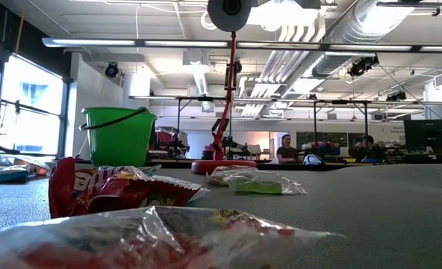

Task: Sort candy
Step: Put the red candy into the purple bucket

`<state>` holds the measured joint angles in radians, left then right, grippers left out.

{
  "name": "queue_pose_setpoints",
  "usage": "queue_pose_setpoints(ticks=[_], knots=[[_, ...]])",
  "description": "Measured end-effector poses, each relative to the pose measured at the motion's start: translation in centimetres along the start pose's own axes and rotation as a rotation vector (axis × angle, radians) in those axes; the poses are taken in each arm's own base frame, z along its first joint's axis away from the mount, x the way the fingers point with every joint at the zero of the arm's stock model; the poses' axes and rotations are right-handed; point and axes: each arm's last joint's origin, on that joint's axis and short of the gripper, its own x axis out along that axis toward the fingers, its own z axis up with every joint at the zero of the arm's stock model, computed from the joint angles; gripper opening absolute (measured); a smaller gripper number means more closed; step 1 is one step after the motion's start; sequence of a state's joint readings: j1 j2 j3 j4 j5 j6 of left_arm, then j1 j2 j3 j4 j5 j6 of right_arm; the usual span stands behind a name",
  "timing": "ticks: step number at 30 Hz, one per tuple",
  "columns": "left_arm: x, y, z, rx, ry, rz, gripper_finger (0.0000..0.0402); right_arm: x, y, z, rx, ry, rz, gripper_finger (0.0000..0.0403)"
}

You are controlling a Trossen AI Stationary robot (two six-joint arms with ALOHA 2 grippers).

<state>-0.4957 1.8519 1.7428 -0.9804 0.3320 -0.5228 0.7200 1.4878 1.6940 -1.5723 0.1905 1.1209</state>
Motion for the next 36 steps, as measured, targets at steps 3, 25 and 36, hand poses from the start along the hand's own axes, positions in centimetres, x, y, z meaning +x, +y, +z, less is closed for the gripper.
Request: queue_pose_setpoints(ticks=[3, 25, 36], knots=[[-0.3, 0.8, 0.6, -0.013, -0.034, 0.01, 0.014, 0.9, -3.0, -1.9, 0.066, 0.02, -0.02, 0.0192], [-1.7, 4.1, 4.0, -0.014, -0.294, 0.141, 0.014, 11.3, -9.0, -8.3, 0.098, 0.029, 0.296, 0.0192], [1.2, 3.8, 2.2, -0.078, -0.251, 0.202, 0.014, 12.6, -8.8, -8.8, 0.006, 0.069, 0.34, 0.0192]])
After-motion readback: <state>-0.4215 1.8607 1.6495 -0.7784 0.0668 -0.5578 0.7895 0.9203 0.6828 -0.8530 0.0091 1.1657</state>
